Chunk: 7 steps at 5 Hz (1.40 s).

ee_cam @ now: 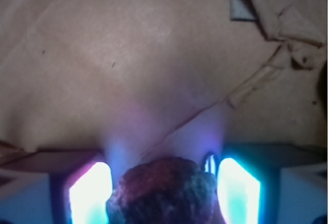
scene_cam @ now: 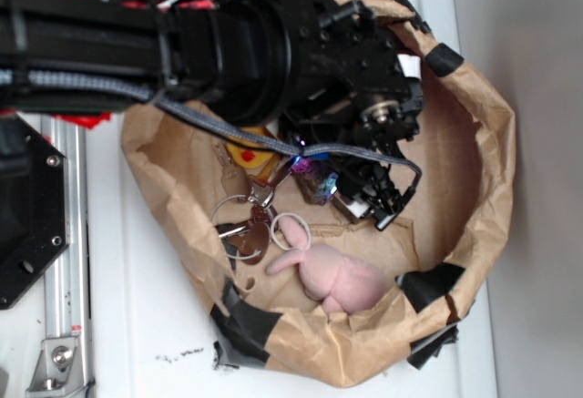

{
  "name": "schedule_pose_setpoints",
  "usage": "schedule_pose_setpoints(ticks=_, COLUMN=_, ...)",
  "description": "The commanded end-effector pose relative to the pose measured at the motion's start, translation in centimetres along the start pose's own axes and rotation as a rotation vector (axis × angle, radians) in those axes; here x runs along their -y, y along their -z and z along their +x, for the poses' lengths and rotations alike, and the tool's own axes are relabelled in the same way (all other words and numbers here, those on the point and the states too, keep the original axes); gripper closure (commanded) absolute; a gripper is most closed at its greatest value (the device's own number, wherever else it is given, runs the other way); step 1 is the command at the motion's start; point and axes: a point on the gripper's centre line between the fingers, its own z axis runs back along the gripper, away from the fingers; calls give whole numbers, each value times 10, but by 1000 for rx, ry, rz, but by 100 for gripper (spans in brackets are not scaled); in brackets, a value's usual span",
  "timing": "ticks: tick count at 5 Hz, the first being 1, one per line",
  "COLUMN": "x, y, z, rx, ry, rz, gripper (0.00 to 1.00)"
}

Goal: Grab the rock.

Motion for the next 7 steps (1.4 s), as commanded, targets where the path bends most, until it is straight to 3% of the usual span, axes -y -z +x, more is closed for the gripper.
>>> schedule_pose_setpoints(ticks=1, x=7, y=-7, z=-15, rx=2, ry=18, rz=-10, gripper=100)
schedule_pose_setpoints(ticks=2, x=12, y=-39, z=-12, rx=48, ry=90, rz=-19, gripper=100)
schedule_pose_setpoints(ticks=3, x=18, y=-90, z=-4, rx=155, ry=337, rz=-41, gripper=100)
schedule_pose_setpoints(ticks=4, x=17, y=-142, z=-11, rx=254, ry=561, rz=-135, gripper=100)
schedule_pose_setpoints(ticks=5, x=18, y=-193, z=-11, rx=262, ry=668, rz=-144, gripper=100)
schedule_pose_setpoints(ticks=7, x=15, y=-197, z=-5, rx=236, ry=669, rz=-117, gripper=100)
